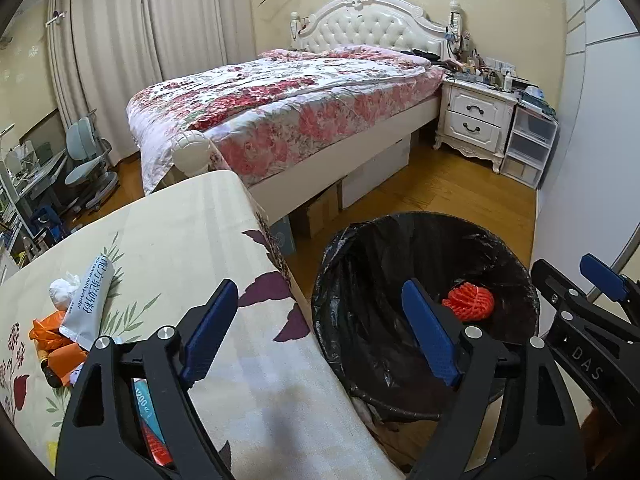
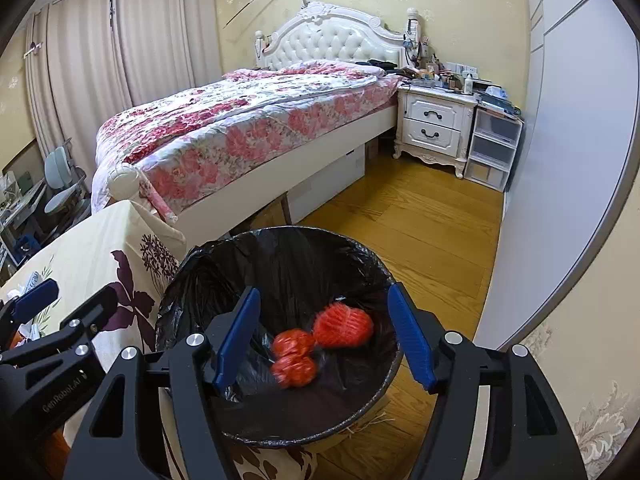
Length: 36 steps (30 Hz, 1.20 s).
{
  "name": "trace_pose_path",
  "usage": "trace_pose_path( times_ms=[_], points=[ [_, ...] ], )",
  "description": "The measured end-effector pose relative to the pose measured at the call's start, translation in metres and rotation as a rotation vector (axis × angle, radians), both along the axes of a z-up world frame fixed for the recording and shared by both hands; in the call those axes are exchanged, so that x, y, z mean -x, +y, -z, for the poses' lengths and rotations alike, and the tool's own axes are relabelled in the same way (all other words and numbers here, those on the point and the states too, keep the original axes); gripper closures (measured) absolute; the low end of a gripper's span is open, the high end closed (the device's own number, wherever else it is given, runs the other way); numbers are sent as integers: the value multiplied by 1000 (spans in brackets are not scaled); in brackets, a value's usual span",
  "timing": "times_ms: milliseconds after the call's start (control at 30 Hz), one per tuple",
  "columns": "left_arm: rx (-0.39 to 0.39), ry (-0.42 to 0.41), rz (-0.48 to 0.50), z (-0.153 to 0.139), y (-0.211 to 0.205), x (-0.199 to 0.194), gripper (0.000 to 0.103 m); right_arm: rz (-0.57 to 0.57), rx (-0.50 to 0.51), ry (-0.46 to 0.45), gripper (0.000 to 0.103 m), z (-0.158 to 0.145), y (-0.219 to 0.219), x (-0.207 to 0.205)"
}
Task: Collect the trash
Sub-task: 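Open both tools to drop the mesh nets into the bin, then grasp the yellow mesh net with the left tool while the right tool returns to the bed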
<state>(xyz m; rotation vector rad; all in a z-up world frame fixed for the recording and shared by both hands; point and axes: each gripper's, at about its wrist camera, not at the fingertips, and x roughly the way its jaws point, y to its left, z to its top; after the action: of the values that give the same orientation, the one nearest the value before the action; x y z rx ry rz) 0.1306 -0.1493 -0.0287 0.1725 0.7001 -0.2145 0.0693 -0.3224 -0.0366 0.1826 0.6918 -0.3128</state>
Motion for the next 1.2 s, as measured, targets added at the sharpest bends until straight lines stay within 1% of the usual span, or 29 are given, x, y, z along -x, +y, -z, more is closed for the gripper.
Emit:
trace_pose_path(
  times_ms=[33,133,267,400,567,800,933,1200],
  points=[
    [-11,-9,-17,-2,2,1,16,6,3,-1,33,-1,0,1],
    [-34,-36,-35,-7,6,7,14,15,21,-14,27,-5,2,6],
    [-40,-42,-42,-15,18,18,12,7,46,-29,23,-12,11,16],
    [-52,-36,-46,-18,32,33,12,-20,43,-28,22,-14,23,27],
    [-46,-33,-58,-21,55,54,12,-43,-2,-19,22,-11,38,42],
    [-48,-39,-100,-24,91,84,12,-89,-4,-5,22,-9,64,63],
    [-61,-45,-143,-24,119,98,12,-122,-15,2,22,-9,79,72],
    [-44,-9,-249,-21,180,117,12,-186,-14,8,22,-9,108,83]
  ],
)
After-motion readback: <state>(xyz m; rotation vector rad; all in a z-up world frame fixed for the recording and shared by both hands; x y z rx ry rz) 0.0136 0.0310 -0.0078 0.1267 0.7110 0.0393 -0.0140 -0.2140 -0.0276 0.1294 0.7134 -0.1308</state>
